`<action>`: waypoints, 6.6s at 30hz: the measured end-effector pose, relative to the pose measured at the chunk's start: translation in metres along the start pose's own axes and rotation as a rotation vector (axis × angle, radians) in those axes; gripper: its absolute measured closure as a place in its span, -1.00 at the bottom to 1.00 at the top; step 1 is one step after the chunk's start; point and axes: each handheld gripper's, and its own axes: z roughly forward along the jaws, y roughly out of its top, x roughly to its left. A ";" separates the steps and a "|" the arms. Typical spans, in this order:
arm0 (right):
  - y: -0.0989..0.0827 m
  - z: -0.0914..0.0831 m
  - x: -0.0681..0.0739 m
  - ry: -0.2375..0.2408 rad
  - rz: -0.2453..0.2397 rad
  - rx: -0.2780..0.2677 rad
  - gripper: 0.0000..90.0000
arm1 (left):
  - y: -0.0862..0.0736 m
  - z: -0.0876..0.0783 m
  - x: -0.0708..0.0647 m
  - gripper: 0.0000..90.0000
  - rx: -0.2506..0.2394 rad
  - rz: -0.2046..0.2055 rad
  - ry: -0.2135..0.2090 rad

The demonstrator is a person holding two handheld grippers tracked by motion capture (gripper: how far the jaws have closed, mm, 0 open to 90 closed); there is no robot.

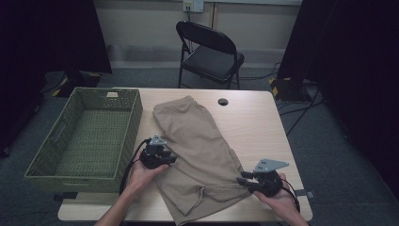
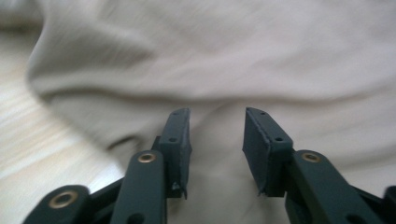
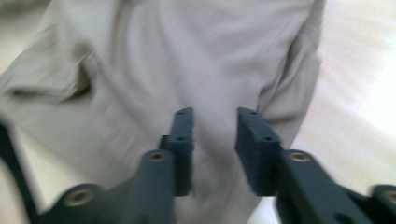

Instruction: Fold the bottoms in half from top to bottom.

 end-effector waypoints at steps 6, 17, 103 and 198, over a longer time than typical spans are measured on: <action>0.024 0.045 -0.024 -0.059 0.026 0.035 0.23 | -0.009 0.003 -0.015 0.44 0.079 0.044 -0.078; 0.024 0.081 -0.038 -0.116 0.031 0.106 0.61 | -0.009 0.011 -0.006 0.48 0.063 0.061 0.035; 0.066 0.093 0.090 0.266 -0.186 0.033 0.61 | -0.016 -0.001 0.012 0.22 0.065 0.015 0.083; 0.050 0.113 -0.031 -0.088 0.006 0.076 0.08 | -0.016 0.004 0.007 0.23 0.039 0.039 0.035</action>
